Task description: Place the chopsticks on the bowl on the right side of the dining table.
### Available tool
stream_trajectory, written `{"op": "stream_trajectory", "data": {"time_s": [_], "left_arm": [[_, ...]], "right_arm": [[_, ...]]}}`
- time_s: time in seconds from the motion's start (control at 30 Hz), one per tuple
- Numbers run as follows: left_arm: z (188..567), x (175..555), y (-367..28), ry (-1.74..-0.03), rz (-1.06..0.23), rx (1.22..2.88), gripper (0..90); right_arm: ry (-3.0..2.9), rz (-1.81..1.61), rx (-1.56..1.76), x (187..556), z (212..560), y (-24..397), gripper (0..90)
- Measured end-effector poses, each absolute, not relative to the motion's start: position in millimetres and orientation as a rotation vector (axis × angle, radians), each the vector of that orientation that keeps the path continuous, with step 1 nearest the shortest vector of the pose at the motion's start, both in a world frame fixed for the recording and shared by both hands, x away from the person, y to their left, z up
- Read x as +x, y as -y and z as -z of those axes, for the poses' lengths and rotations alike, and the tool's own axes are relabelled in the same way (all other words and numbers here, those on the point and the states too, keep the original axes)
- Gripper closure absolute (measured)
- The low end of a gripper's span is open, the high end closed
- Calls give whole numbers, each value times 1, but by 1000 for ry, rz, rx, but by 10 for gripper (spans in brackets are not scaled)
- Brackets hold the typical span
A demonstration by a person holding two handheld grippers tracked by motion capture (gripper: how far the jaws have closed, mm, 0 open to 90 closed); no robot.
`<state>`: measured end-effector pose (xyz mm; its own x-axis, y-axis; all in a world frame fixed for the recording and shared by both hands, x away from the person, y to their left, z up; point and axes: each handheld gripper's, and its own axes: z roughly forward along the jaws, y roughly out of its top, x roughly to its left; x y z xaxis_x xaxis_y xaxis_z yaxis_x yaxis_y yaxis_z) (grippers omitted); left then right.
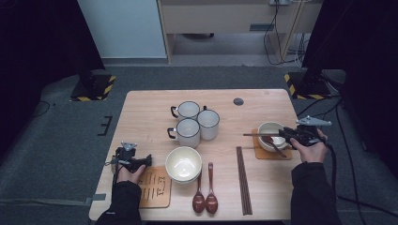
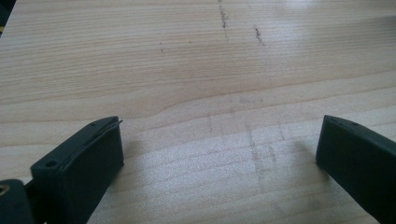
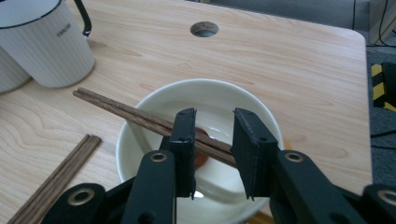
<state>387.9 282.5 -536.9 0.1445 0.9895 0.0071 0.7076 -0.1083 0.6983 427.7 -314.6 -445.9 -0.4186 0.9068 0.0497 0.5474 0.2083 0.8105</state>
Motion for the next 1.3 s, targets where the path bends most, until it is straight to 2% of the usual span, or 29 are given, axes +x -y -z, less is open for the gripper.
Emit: {"op": "stream_trajectory", "data": {"time_s": [0.37, 1.3], "left_arm": [[537, 388, -282, -1620, -667, 1875, 0], [537, 388, -282, -1620, -667, 1875, 0]], "right_arm": [[-1986, -1049, 1432, 421, 457, 340, 752], [-1975, -1019, 1470, 425, 466, 351, 703]]}}
